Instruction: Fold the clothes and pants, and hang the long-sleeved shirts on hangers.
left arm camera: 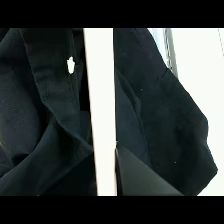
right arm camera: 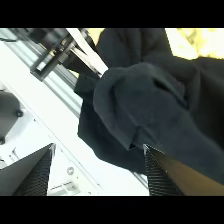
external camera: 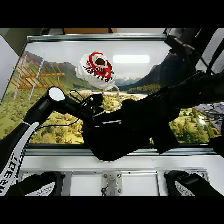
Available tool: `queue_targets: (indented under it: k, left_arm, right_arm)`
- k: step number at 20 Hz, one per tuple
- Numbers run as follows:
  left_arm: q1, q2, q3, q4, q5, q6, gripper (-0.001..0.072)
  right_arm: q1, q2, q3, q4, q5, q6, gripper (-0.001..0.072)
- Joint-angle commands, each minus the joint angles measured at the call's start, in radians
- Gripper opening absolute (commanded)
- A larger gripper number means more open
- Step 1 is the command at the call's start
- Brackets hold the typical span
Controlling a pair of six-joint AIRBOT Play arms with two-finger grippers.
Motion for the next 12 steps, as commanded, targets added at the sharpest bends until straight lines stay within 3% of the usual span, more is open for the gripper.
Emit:
queue_targets:
  k: [1, 3, 5, 7, 9, 12]
  left_arm:
    - [0.001, -0.001, 0.000, 0.000, -0.008, 0.000, 0.0018]
    - [0.001, -0.001, 0.000, 0.003, -0.010, 0.000, 0.0018]
    - [0.001, -0.001, 0.000, 0.006, -0.017, 0.000, 0.0018]
    - [0.001, -0.001, 0.000, 0.006, -0.018, 0.000, 0.0019]
    - [0.001, -0.001, 0.000, 0.006, -0.019, 0.000, 0.0019]
    - [0.001, -0.001, 0.000, 0.007, -0.018, 0.000, 0.0019]
  right_arm:
    - [-0.132, 0.000, 0.001, 0.099, 0.024, -0.146, 0.0617]
    - [-0.187, -0.002, -0.008, 0.098, 0.031, -0.334, 0.0617]
    - [-0.284, -0.005, -0.044, 0.125, 0.069, -0.441, 0.0615]
    - [-0.422, -0.007, -0.124, 0.308, 0.109, -0.599, 0.0615]
    - [-0.574, -0.008, -0.220, 0.538, 0.135, -0.828, 0.0616]
    - [-0.737, -0.011, -0.337, 0.547, 0.168, -1.023, 0.0616]
